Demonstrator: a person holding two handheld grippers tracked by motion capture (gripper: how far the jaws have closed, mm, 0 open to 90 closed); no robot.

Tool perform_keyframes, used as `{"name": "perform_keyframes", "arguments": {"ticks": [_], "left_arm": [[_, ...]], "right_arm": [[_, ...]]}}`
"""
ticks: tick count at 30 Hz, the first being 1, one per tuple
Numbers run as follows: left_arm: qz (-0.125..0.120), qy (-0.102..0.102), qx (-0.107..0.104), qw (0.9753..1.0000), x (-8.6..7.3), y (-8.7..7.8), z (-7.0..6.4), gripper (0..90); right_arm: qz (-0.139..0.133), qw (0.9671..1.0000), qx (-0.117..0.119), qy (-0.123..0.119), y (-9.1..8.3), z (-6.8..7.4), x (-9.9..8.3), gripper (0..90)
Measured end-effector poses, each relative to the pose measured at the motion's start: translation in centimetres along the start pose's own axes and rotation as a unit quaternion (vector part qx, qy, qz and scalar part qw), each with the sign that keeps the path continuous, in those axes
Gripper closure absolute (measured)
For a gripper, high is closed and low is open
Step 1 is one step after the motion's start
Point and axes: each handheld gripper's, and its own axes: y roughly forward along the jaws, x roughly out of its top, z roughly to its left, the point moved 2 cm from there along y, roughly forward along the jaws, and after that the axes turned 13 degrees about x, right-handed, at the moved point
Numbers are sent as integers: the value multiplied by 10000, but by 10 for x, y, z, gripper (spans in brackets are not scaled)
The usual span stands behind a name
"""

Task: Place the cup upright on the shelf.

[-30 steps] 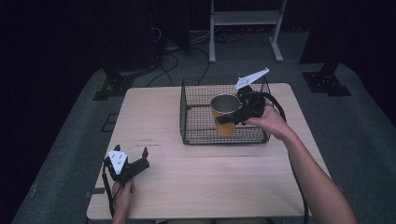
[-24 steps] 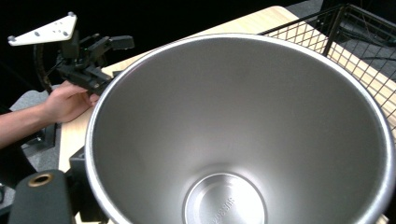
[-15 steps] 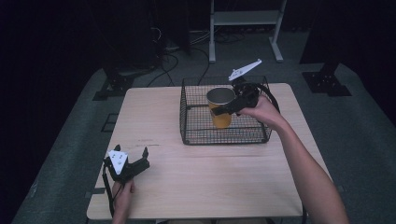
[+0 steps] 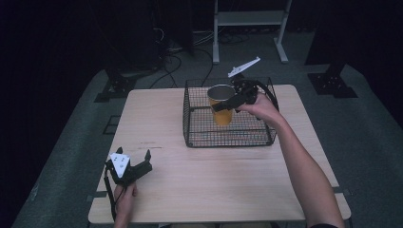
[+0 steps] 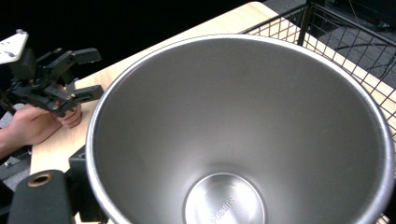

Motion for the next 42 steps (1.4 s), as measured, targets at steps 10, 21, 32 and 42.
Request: {"name": "perform_keyframes", "arguments": {"ticks": [10,21,32,42], "left_arm": [[2,7,4,10000,0,0,0,8],[-8,3,-5,10000,0,0,0,8],[-12,-3,-5,10000,0,0,0,8],[-15,3,-11,10000,0,-1,0,8]], "right_arm": [[66,9996,-115,244,18,-23,-5,124],[68,9984,-316,462,33,-46,-14,123],[151,9973,-415,588,47,-61,-23,120],[311,9958,-614,607,62,-73,-29,120]]}}
